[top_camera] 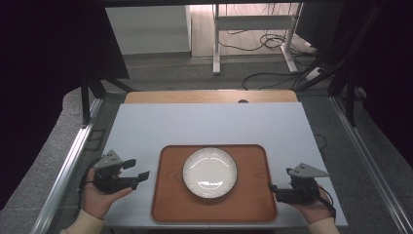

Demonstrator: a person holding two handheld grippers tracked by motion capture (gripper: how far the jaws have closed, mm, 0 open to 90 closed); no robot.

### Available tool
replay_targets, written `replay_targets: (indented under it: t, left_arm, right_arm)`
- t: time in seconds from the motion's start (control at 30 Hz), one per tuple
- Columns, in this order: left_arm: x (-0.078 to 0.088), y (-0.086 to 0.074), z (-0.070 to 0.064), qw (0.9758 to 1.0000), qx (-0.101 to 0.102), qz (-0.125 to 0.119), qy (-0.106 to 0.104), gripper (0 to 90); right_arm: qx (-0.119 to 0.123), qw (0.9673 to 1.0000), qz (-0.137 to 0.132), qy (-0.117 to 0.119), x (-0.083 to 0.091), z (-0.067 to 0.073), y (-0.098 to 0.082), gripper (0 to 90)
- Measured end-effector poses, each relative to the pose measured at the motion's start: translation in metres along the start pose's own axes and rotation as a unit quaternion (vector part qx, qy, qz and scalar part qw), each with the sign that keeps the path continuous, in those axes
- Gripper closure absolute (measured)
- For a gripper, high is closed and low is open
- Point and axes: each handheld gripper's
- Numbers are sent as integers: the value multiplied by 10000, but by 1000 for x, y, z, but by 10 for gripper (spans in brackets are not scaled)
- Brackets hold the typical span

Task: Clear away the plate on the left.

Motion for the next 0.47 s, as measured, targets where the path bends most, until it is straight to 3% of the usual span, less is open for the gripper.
replay_targets:
  t: [0.47]
  left_arm:
    - [-1, 4, 6, 9999, 79, -87, 39, 274]
  right_arm:
    - [-125, 9999, -2, -22, 2, -5, -4, 147]
Point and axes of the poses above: each handheld gripper's, and its own axes: x roughly backward along the jaws, y roughly out of its top, z roughly to its left, and after that the axes turned 9 degrees about -y, right-handed
